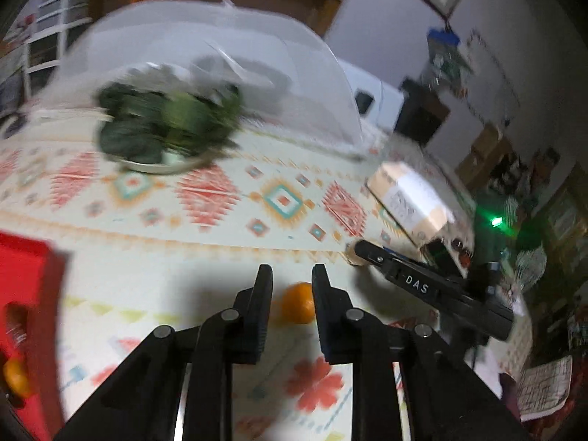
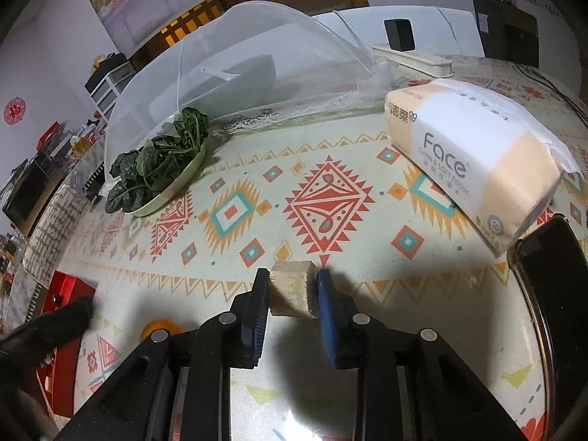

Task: Organize fruits
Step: 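Grasp the orange with the left tool while the right holds the white chunk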

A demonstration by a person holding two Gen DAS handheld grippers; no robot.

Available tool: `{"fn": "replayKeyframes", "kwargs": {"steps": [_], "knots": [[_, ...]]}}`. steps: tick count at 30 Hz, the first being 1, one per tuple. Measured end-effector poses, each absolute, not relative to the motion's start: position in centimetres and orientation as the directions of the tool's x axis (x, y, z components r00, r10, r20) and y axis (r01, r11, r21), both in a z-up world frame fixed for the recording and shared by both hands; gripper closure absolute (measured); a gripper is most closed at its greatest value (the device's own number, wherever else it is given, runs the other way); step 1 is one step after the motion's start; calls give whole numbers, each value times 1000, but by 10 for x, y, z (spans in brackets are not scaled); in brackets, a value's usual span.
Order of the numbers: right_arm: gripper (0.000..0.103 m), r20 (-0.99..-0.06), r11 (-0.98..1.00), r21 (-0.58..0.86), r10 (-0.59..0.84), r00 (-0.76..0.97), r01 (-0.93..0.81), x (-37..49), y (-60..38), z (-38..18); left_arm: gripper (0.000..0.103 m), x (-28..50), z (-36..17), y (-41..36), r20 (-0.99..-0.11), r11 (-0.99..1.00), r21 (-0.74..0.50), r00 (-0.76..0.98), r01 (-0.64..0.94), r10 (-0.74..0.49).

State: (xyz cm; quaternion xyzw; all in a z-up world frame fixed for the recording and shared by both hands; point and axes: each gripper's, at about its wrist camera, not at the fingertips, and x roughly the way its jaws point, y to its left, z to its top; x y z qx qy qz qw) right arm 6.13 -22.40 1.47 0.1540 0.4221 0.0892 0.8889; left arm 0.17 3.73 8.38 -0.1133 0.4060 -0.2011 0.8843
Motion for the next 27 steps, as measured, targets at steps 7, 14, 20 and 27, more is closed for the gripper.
{"fn": "replayKeyframes", "kwargs": {"steps": [7,14,20,27], "knots": [[77,-676,917,390,345,651,-81,50,-211,29,82,-45,98,157,-626,898,-429,686,93,-370],[77,-627,876,474,404,666,-85,25,-209,54,52,-37,90,125,-677,906,-363,607,218,-417],[77,-624,877,474,399,672,-80,0,-215,63,45,2,55,28,-735,871,-322,481,371,-477],[77,-620,870,488,405,672,-74,-17,-232,67,46,32,22,-26,-787,889,-252,454,382,-419]]}}
